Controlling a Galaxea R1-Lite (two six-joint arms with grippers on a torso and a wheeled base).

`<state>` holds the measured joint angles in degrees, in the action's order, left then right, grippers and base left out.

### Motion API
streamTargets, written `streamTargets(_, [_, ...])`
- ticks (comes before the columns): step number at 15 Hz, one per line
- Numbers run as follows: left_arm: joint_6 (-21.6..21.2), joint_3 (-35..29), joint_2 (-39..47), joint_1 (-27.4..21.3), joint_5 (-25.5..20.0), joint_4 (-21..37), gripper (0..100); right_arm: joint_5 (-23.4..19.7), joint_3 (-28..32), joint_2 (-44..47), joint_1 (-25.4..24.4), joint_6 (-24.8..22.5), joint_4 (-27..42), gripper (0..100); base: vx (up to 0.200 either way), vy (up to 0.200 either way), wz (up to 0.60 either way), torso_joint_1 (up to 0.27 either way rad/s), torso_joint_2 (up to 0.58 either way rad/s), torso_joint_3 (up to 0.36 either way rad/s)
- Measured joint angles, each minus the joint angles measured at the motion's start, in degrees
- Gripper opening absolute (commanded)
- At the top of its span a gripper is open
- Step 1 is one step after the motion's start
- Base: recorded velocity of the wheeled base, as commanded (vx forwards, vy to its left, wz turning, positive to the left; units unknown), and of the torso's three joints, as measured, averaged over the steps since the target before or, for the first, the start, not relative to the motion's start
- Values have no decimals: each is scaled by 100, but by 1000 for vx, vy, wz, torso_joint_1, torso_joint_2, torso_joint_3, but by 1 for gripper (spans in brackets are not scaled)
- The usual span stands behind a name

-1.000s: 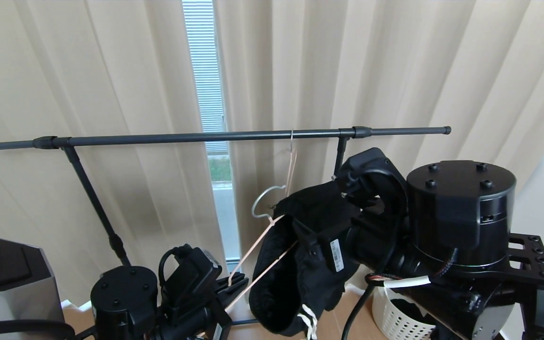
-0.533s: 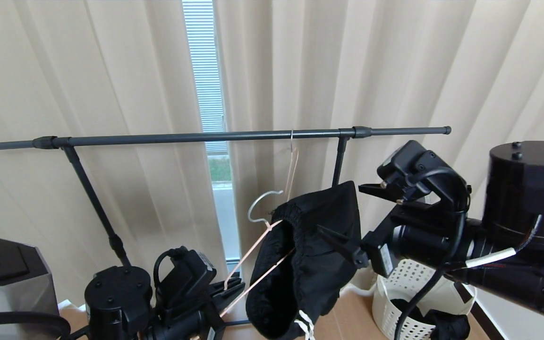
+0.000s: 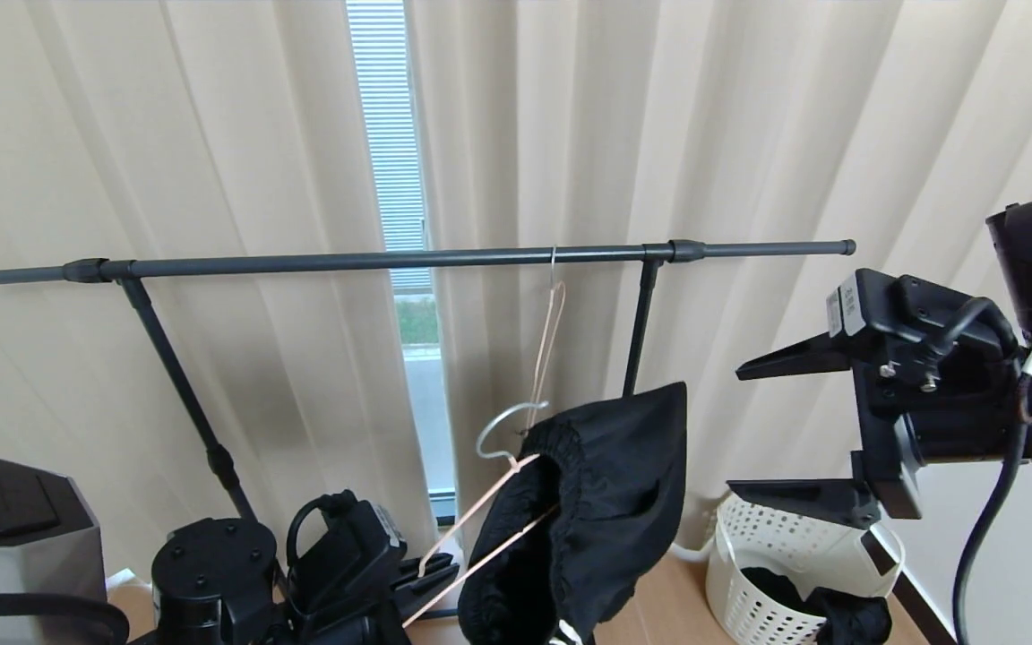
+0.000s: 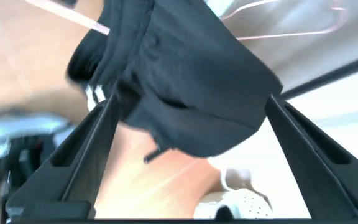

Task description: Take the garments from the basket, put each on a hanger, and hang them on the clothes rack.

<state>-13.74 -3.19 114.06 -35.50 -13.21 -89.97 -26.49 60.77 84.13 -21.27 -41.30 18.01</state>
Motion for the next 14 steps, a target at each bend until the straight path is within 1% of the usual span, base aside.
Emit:
streamTargets(1, [-38,61,5,-2,-46,2,0,-351,364,145,188,-588,638,100,0,0,0,0,0,0])
streamTargets(2, [-46,127,6,-13,-99,2,0,-649,747,338,347,-1042,1235,100,0,0,0,0,0,0])
streamTargets(3, [-55,188,9,-20,-167,2,0,-846,1125,549,474,-1347,1738,100,0,0,0,0,0,0])
streamTargets(4, [-60,240,11,-27,-252,0,0,-969,1447,772,551,-1506,2059,100,0,0,0,0,0,0])
streamTargets(6, [-65,299,11,-66,-343,2,0,-1399,1833,1218,610,-1681,2359,100,0,0,0,0,0,0])
streamTargets(9, [-77,312,11,-204,-350,0,0,-1785,1969,1655,452,-1719,2363,100,0,0,0,0,0,0])
streamTargets(14, [-77,319,9,-358,-340,2,0,-1840,1993,1979,176,-1748,2269,100,0,0,0,0,0,0])
